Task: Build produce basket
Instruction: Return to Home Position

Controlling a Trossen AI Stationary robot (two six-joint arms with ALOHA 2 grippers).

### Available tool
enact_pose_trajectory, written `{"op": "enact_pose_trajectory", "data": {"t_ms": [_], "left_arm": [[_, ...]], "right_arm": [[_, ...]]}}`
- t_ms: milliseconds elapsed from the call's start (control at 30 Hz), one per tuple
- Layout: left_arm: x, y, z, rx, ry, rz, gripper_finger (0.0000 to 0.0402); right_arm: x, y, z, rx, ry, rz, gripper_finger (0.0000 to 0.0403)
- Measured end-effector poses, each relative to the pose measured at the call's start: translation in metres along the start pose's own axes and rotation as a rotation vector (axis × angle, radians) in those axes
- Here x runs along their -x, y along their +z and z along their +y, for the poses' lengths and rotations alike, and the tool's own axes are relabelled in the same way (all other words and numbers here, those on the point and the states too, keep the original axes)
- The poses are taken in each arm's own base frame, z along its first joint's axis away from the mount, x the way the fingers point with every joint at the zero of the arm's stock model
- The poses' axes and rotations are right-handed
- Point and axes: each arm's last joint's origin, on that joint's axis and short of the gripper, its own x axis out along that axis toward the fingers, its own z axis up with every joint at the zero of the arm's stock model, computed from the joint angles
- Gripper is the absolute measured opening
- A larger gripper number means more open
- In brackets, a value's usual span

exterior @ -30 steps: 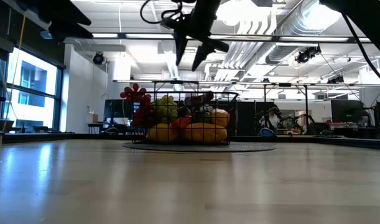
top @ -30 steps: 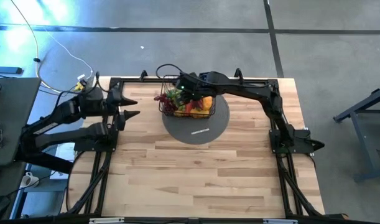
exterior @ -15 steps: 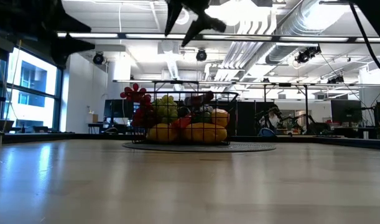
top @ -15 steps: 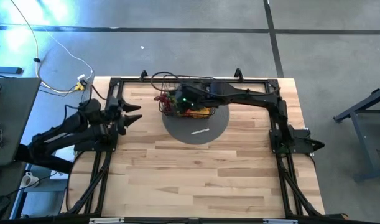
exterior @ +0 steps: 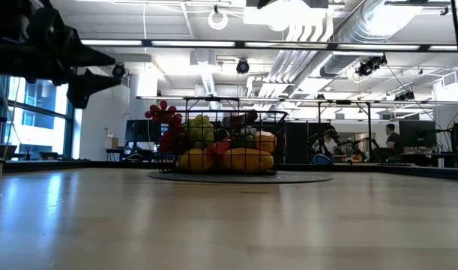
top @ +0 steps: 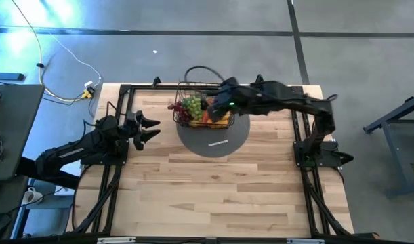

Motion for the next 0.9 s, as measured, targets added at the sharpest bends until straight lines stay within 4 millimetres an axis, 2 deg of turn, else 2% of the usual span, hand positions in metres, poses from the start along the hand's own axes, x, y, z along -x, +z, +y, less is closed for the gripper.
{"op": "enact_pose_trajectory", "data": {"t_ms": [267,467,567,700,900], "left_arm": [[-0.002,-0.002,0.002,-0.003,0.004,-0.021,0.0236],[-0.002,-0.002,0.002,-0.004,0.009,-0.017,0.0236],[-0.002,-0.002,0.002,-0.004,0.009,-0.017,0.0236],[-0.002,-0.002,0.002,-0.004,0.008,-0.018,0.0236],[-0.002,-0.002,0.002,-0.004,0.008,-0.018,0.0236]], "right_arm": [[0.067,0.006,-0.029,0.130,-0.028,-0.156,0.0209],[0.102,0.000,-0.062,0.214,-0.102,-0.119,0.0209],[0.113,-0.005,-0.075,0.230,-0.173,-0.110,0.0209],[0.119,-0.010,-0.087,0.277,-0.127,-0.137,0.0209],[0.107,-0.042,-0.126,0.229,-0.101,-0.125,0.0209]]}}
